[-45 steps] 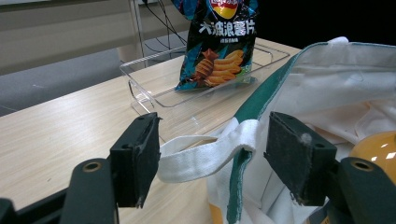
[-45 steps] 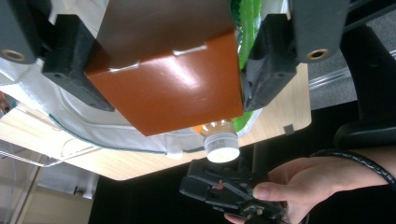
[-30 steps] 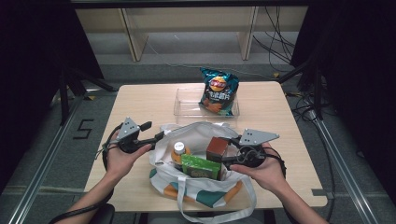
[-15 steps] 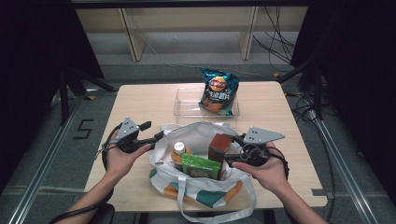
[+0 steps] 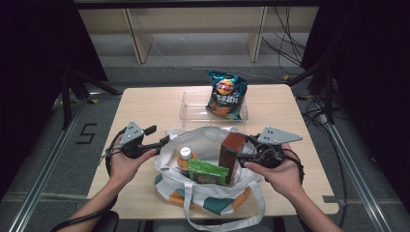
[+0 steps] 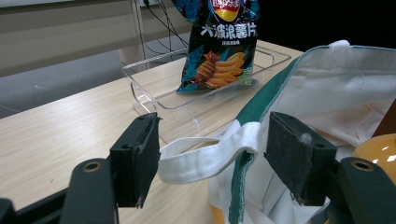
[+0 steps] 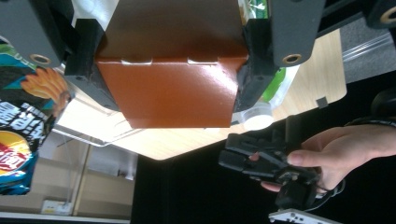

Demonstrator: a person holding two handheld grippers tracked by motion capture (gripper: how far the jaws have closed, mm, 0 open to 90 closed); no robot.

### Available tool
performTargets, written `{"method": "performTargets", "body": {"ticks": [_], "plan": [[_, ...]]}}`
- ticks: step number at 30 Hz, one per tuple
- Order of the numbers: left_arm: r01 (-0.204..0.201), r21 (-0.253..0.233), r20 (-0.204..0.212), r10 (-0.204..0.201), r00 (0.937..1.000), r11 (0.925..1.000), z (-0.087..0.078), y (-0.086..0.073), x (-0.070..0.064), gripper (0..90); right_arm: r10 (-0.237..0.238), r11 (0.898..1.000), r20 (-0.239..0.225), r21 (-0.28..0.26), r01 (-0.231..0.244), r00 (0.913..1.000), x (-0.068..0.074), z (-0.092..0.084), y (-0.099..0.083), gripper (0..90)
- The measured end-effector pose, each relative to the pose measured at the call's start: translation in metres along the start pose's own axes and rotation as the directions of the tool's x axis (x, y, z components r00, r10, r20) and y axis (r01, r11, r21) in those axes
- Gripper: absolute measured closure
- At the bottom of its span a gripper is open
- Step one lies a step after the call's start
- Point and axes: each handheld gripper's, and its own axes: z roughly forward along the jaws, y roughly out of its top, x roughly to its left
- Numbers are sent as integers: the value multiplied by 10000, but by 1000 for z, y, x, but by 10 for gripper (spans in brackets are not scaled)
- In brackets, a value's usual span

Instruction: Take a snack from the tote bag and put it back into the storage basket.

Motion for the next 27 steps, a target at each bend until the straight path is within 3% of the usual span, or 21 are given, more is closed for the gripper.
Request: {"method": "performTargets", "body": {"ticks": [2, 7, 8, 10, 11, 14, 17, 25, 27], "plan": [[-36, -3, -6, 36, 10000, 10000, 0, 0, 0, 342, 199, 9998, -99, 93, -198, 9998, -1, -1, 1, 398], [-6, 2, -3, 6, 10000, 10000, 0, 0, 0, 341, 236, 9997, 201, -55, -235, 9995, -2, -5, 4, 398], [-5, -2, -1, 5, 10000, 10000, 0, 0, 0, 341, -8, 9999, 127, -165, 10, 9999, -4, -5, 5, 398], [-27, -2, -3, 27, 10000, 10000, 0, 0, 0, 341, 223, 9996, 143, -161, -220, 9996, -3, -7, 8, 398], [-30, -2, -10, 30, 10000, 10000, 0, 0, 0, 341, 3, 9994, 425, -337, 12, 9991, -4, -7, 9, 398], [-14, -9, -19, 14, 10000, 10000, 0, 0, 0, 341, 214, 9994, 287, -271, -206, 9994, -4, -8, 11, 398], [-10, -2, -8, 10, 10000, 10000, 0, 0, 0, 341, 486, 9986, 502, -228, -475, 9976, -3, -11, 14, 398], [-5, 30, -18, 5, 10000, 10000, 0, 0, 0, 341, 264, 9992, 477, -327, -248, 9985, -8, -9, 16, 398], [1, 56, -23, -1, 10000, 10000, 0, 0, 0, 341, 436, 9987, 556, -305, -420, 9975, -7, -10, 16, 398]]}}
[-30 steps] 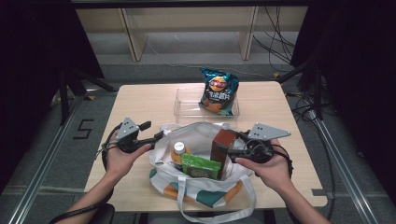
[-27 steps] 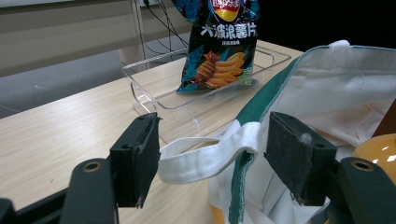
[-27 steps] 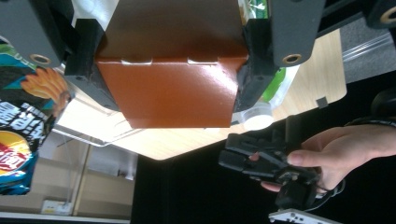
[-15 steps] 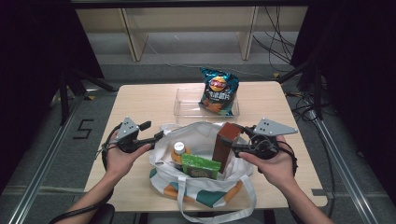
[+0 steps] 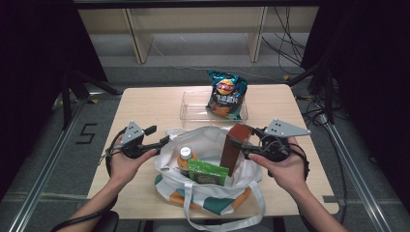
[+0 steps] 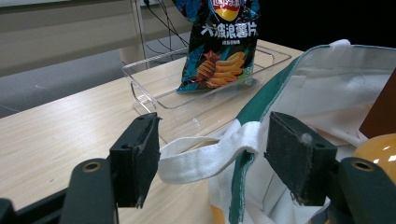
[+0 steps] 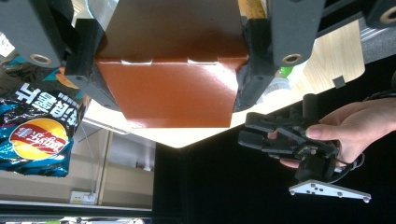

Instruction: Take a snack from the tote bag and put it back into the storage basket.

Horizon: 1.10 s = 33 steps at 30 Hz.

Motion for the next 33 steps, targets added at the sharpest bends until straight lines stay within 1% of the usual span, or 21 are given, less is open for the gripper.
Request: {"method": "performTargets", "body": {"ticks": [1, 3, 4, 5, 7, 9, 13, 15, 16, 18, 19, 21, 22, 23, 24, 26, 28, 29, 31, 32, 33], "plan": [[-2, -27, 12, 2, 10000, 10000, 0, 0, 0, 341, -234, 9997, 77, -18, 234, 9997, -1, 0, 1, 398], [8, -26, 9, -8, 10000, 10000, 0, 0, 0, 341, 3, 10000, 58, -3, -3, 10000, 1, -1, 3, 397], [14, -51, 5, -13, 10000, 10000, 0, 0, 0, 341, -289, 9996, 181, -57, 290, 9994, 0, -1, 4, 397], [17, -50, 5, -17, 10000, 10000, 0, 0, 0, 341, 42, 10000, 55, 33, -42, 10000, 1, -1, 5, 398], [18, -34, 8, -18, 10000, 10000, 0, 0, 0, 341, -227, 9997, 44, -59, 227, 9997, 0, 0, 6, 398], [14, -20, -4, -14, 10000, 10000, 0, 0, 0, 341, -71, 9999, 34, -94, 71, 10000, 1, 0, 7, 398], [20, -51, 3, -20, 10000, 10000, 0, 0, -1, 341, -83, 9999, 97, -114, 84, 9999, 1, 0, 11, 398], [10, -33, 9, -10, 10000, 10000, 0, 0, 0, 341, -330, 9992, 176, -219, 334, 9993, -1, 0, 14, 398], [-3, 20, -23, 3, 10000, 10000, 0, 0, 0, 341, -188, 9997, 143, -148, 190, 9997, 0, 0, 15, 398], [8, 17, -24, -8, 10000, 10000, 0, 0, 0, 341, -304, 9992, 118, -271, 307, 9995, -1, 0, 18, 398], [3, 19, -21, -3, 10000, 10000, 0, 0, 0, 341, -267, 9995, 231, -181, 272, 9994, -1, -1, 19, 398], [-4, -57, 15, 4, 10000, 10000, 0, 0, 0, 341, -295, 9992, 100, -250, 298, 9995, -1, 0, 20, 398], [15, -150, 77, -13, 10000, 9999, 1, 0, 0, 341, -288, 9994, 237, -184, 292, 9993, -1, 0, 21, 398], [-7, -62, 4, 7, 10000, 10000, 0, 0, 0, 341, -241, 9995, 183, -182, 244, 9995, 0, 0, 22, 398], [-8, -65, 11, 8, 10000, 10000, 0, 0, 0, 341, -430, 9987, 311, -248, 438, 9986, -2, 0, 22, 398], [-15, -69, 4, 15, 10000, 10000, 0, 0, 1, 341, -126, 9997, 291, -209, 132, 9995, -1, -1, 23, 398], [13, -161, 69, -12, 10000, 9999, 1, 0, 1, 341, -314, 9990, 315, -301, 323, 9990, -2, -1, 24, 398], [5, -160, 65, -4, 10000, 9999, 1, 0, 1, 341, -169, 9996, 273, -233, 176, 9995, -1, -1, 25, 398], [5, -147, 57, -5, 10000, 9999, 1, 0, 1, 341, -267, 9990, 326, -344, 278, 9991, -2, -2, 26, 398], [-6, -87, 9, 6, 10000, 10000, 0, 0, 1, 340, -139, 9991, 248, -394, 148, 9996, -2, -1, 27, 398], [-3, -85, -1, 3, 10000, 10000, 0, 0, 1, 340, -143, 9992, 448, -373, 159, 9989, -2, -2, 28, 398]]}}
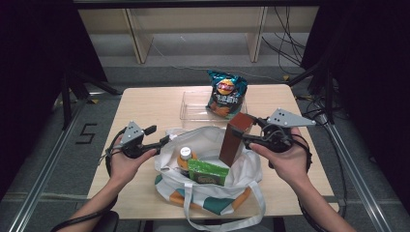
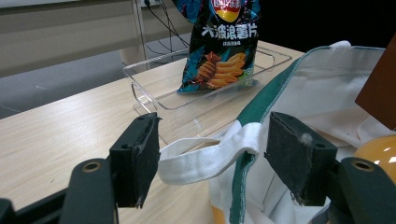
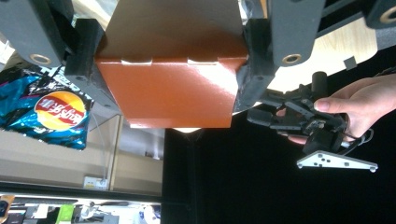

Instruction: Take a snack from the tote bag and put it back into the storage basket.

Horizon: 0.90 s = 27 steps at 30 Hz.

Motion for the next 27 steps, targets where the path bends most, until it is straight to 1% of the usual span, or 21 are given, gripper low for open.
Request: {"method": "performTargets", "body": {"ticks": [1, 3, 6, 7, 8, 9, 11, 12, 13, 14, 15, 16, 17, 18, 19, 20, 21, 22, 23, 25, 27], "plan": [[3, -4, -4, -3, 10000, 10000, 0, 0, 0, 340, -111, 9999, -50, -51, 111, 9999, -1, 0, 1, 398], [-3, -4, -8, 3, 10000, 10000, 0, 0, 0, 340, 47, 10000, -52, -50, -47, 10000, 0, -1, 3, 398], [5, -13, -6, -5, 10000, 10000, 0, 0, 0, 340, -28, 9999, -16, -151, 27, 10000, -2, -2, 7, 398], [-7, -14, -6, 7, 10000, 10000, 0, 0, 0, 340, 13, 9999, 116, -104, -12, 9999, -1, -3, 8, 398], [-3, -20, -10, 3, 10000, 10000, 0, 0, 0, 340, -96, 9997, 201, -215, 101, 9998, -1, -3, 8, 398], [-43, -16, -5, 43, 10000, 10000, 0, 0, 0, 340, -216, 9993, 139, -293, 220, 9997, -3, -3, 9, 398], [-3, -4, 3, 3, 10000, 10000, 0, 0, 0, 340, -140, 9995, 137, -266, 143, 9998, -2, -3, 10, 398], [4, 8, 8, -4, 10000, 10000, 0, 0, 0, 340, -101, 9998, 20, -165, 102, 9999, -2, -2, 10, 398], [22, -72, 78, -21, 10000, 10000, 1, 0, 0, 340, -48, 9999, 81, -152, 49, 10000, -1, -2, 11, 398], [1, -10, 28, -1, 10000, 10000, 0, 0, 0, 340, -191, 9996, 150, -190, 194, 9997, -2, -2, 12, 398], [20, -67, 75, -19, 10000, 10000, 1, 0, 0, 340, -326, 9992, 179, -230, 330, 9993, -3, -1, 12, 398], [27, -52, 59, -26, 10000, 10000, 1, 0, 0, 340, -289, 9993, 183, -242, 294, 9994, -3, -1, 13, 398], [6, 10, 10, -6, 10000, 10000, 0, 0, 0, 340, -82, 9999, 95, -143, 83, 9999, -1, -1, 14, 398], [4, 1, 8, -4, 10000, 10000, 0, 0, 0, 340, -18, 9998, 112, -210, 20, 9999, -1, -1, 14, 398], [2, -7, 7, -2, 10000, 10000, 0, 0, 0, 341, -290, 9992, 202, -277, 295, 9994, -3, -2, 16, 398], [14, -9, 3, -14, 10000, 10000, 0, 0, 0, 340, -149, 9992, 156, -372, 154, 9998, -2, -1, 16, 398], [32, -79, 76, -31, 10000, 10000, 1, 0, 0, 340, -63, 9996, 78, -264, 65, 9999, -1, -1, 17, 398], [16, -75, 75, -15, 10000, 10000, 1, 0, 0, 340, -26, 9996, 135, -271, 30, 9999, -1, -1, 17, 398], [9, -28, 32, -9, 10000, 10000, 0, 0, 0, 340, -230, 9990, 268, -386, 240, 9994, -2, -1, 18, 398], [-6, -23, 11, 6, 10000, 10000, 0, 0, 0, 340, -95, 9995, 149, -286, 100, 9998, -1, -1, 19, 398], [13, -22, 7, -13, 10000, 10000, 0, 0, 0, 340, -207, 9991, 316, -370, 219, 9993, -2, -2, 21, 398]]}}
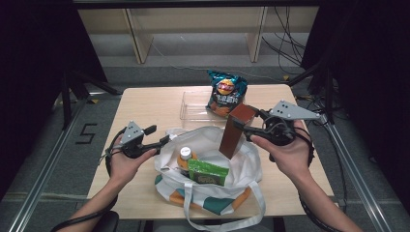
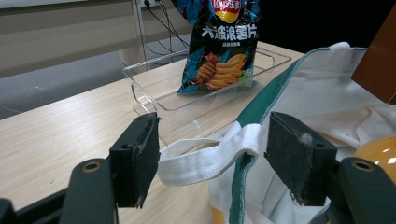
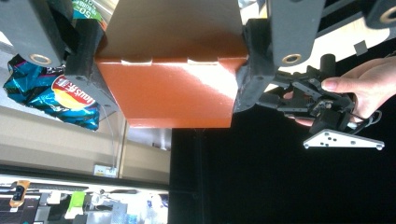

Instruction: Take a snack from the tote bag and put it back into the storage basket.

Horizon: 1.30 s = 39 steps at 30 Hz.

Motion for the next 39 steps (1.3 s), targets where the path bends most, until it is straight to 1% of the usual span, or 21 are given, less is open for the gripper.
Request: {"method": "performTargets", "body": {"ticks": [5, 7, 9, 12, 14, 16, 17, 18, 19, 20, 22, 24, 26, 27, 28, 29, 31, 36, 37, 38, 39], "plan": [[8, -40, 20, -8, 10000, 10000, 0, 0, 0, 340, -9, 9999, -13, -112, 9, 10000, -1, 1, 2, 398], [18, -42, 17, -18, 10000, 10000, 0, 0, 0, 340, 223, 9997, -4, -38, -223, 9998, 0, 0, 3, 398], [26, -42, 4, -26, 10000, 10000, 0, 0, 0, 340, 7, 9999, 76, -152, -6, 10000, -2, 0, 4, 398], [25, -34, 12, -25, 10000, 10000, 0, 0, 0, 340, 135, 9996, -21, -267, -136, 9999, -2, 0, 6, 398], [13, -38, 22, -13, 10000, 10000, 0, 0, 0, 340, 15, 9993, 141, -372, -10, 9999, -3, 0, 8, 398], [23, -49, 8, -23, 10000, 10000, 0, 0, 0, 340, 176, 9992, 187, -363, -169, 9997, -3, -1, 9, 398], [7, -49, -2, -7, 10000, 10000, 0, 0, 0, 340, -126, 9990, 248, -436, 137, 9996, -5, 0, 10, 398], [9, -47, -11, -9, 10000, 10000, 0, 0, 0, 340, 147, 9990, 156, -414, -140, 9998, -4, 0, 10, 398], [21, -47, -7, -21, 10000, 10000, 0, 0, 0, 340, 223, 9990, 149, -392, -217, 9996, -4, 0, 11, 398], [27, -48, -5, -27, 10000, 10000, 0, 0, 0, 340, 117, 9991, 190, -403, -109, 9998, -5, -1, 12, 398], [26, -49, -1, -26, 10000, 10000, 0, 0, 0, 340, 331, 9987, 206, -404, -322, 9992, -3, -1, 12, 398], [23, -55, 1, -23, 10000, 10000, 0, 0, 0, 340, 213, 9988, 193, -453, -204, 9996, -5, 0, 13, 398], [15, -46, -7, -15, 10000, 10000, 0, 0, 0, 340, 297, 9988, 250, -406, -286, 9992, -5, 1, 13, 398], [29, -47, -10, -29, 10000, 10000, 0, 0, 1, 340, 164, 9989, 221, -454, -154, 9996, -6, 1, 14, 398], [23, -48, -14, -23, 10000, 10000, 0, 0, 1, 339, 242, 9987, 194, -448, -233, 9995, -6, 2, 14, 398], [26, -47, -13, -26, 10000, 10000, 0, 0, 1, 339, 117, 9985, 263, -530, -103, 9996, -6, 2, 14, 398], [19, -48, -8, -19, 10000, 10000, 0, 0, 1, 339, 315, 9981, 168, -526, -305, 9994, -5, 2, 16, 398], [24, -58, -16, -24, 10000, 10000, 0, 0, 0, 339, 338, 9974, 191, -646, -325, 9992, -6, 1, 20, 398], [27, -62, -13, -27, 10000, 10000, 0, 0, 1, 339, 162, 9976, 256, -676, -144, 9995, -7, 1, 21, 398], [18, -34, -26, -18, 10000, 10000, 0, 0, 1, 339, 353, 9973, 219, -647, -338, 9991, -6, 0, 22, 398], [20, -28, -34, -20, 10000, 10000, 0, 0, 1, 339, 331, 9972, 237, -684, -314, 9992, -7, 1, 22, 398]]}}
